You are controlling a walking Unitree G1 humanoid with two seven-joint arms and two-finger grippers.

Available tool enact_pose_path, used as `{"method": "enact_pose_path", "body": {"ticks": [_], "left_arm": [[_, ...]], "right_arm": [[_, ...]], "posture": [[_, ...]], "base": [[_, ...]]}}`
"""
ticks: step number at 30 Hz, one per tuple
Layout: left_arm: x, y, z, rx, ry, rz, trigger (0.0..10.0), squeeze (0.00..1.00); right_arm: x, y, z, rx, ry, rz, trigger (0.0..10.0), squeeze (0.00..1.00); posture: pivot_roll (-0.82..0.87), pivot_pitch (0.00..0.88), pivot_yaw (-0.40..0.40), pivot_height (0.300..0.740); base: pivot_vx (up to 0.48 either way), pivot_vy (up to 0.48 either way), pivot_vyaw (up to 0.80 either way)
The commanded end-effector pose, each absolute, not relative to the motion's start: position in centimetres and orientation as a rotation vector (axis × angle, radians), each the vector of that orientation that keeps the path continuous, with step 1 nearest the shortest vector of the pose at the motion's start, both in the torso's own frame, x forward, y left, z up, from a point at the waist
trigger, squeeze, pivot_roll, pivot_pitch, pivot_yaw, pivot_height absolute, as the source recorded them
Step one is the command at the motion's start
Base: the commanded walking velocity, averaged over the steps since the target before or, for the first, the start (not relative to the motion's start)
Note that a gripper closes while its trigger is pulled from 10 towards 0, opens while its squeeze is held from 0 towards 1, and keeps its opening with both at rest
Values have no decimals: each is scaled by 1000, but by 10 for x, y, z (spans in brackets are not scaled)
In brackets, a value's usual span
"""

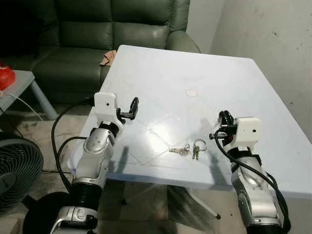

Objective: Hang keys on a hook

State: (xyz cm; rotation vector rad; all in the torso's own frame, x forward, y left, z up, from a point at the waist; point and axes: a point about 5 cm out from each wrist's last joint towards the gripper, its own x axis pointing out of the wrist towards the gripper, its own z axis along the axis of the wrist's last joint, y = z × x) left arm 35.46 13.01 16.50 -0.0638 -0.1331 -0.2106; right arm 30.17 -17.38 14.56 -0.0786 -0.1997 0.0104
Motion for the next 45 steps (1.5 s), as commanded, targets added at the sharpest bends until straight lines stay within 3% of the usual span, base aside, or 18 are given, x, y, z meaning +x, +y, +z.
{"method": "enact_pose_path", "body": {"ticks": [1,9,12,17,45], "left_arm": [[360,131,171,-50,-155,-204,10000,0],[370,129,186,-21,-212,-200,10000,0],[372,126,185,-112,-172,-263,10000,0],[376,128,187,-95,-190,-247,10000,0],[377,136,172,-109,-130,-170,10000,0]], "right_arm": [[304,-177,145,-82,-184,-10,10000,0],[309,-175,144,-69,-170,-21,10000,0],[312,-167,145,-85,-171,2,10000,0],[313,-162,146,-105,-174,30,10000,0],[311,-170,144,-103,-169,-1,10000,0]], "posture": [[-113,0,-43,740],[-95,0,-42,740],[-95,0,-44,740],[-95,0,-44,740],[-102,0,-51,740]], "base": [[0,0,-756],[0,0,-752],[0,0,-738],[0,0,-735],[0,57,-740]]}}
